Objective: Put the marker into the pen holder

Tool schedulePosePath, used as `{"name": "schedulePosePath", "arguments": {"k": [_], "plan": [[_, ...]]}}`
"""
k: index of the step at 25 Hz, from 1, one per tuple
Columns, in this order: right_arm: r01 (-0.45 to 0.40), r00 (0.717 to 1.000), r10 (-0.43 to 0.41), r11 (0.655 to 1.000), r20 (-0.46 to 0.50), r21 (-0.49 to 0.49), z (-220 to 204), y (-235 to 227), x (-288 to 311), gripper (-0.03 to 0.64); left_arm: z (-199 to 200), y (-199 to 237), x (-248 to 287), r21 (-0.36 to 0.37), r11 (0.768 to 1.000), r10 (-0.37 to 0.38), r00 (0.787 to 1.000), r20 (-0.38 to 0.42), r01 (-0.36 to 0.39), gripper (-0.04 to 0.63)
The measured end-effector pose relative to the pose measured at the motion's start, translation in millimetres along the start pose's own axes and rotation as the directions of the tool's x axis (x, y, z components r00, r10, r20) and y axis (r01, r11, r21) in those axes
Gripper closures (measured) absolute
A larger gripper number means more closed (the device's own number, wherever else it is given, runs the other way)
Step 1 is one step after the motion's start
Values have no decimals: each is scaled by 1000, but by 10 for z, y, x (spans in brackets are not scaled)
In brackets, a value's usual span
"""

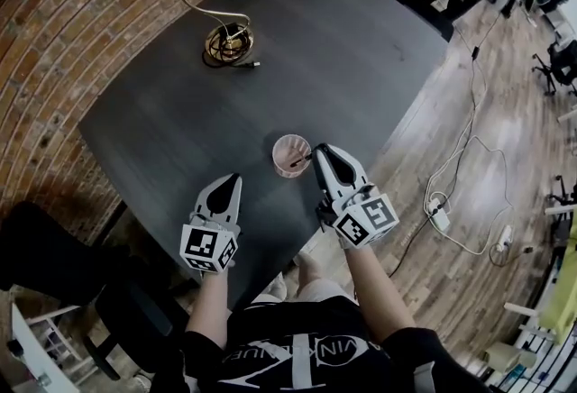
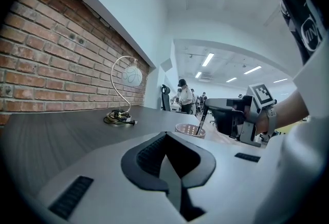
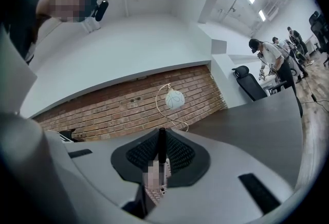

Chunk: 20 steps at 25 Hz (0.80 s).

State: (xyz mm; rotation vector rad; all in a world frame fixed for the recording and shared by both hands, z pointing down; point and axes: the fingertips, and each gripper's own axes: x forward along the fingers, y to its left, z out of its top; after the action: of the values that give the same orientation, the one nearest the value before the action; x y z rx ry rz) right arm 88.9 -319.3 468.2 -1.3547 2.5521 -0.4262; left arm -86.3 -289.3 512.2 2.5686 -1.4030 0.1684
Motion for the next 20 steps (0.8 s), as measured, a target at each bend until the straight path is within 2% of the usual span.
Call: {"name": "schedulePosePath", "arguments": {"k": [20], "plan": [[-49, 992, 50, 999, -117, 9, -525, 39, 287, 566, -72, 65, 125, -29, 1000, 11, 1000, 10, -11, 583]]}}
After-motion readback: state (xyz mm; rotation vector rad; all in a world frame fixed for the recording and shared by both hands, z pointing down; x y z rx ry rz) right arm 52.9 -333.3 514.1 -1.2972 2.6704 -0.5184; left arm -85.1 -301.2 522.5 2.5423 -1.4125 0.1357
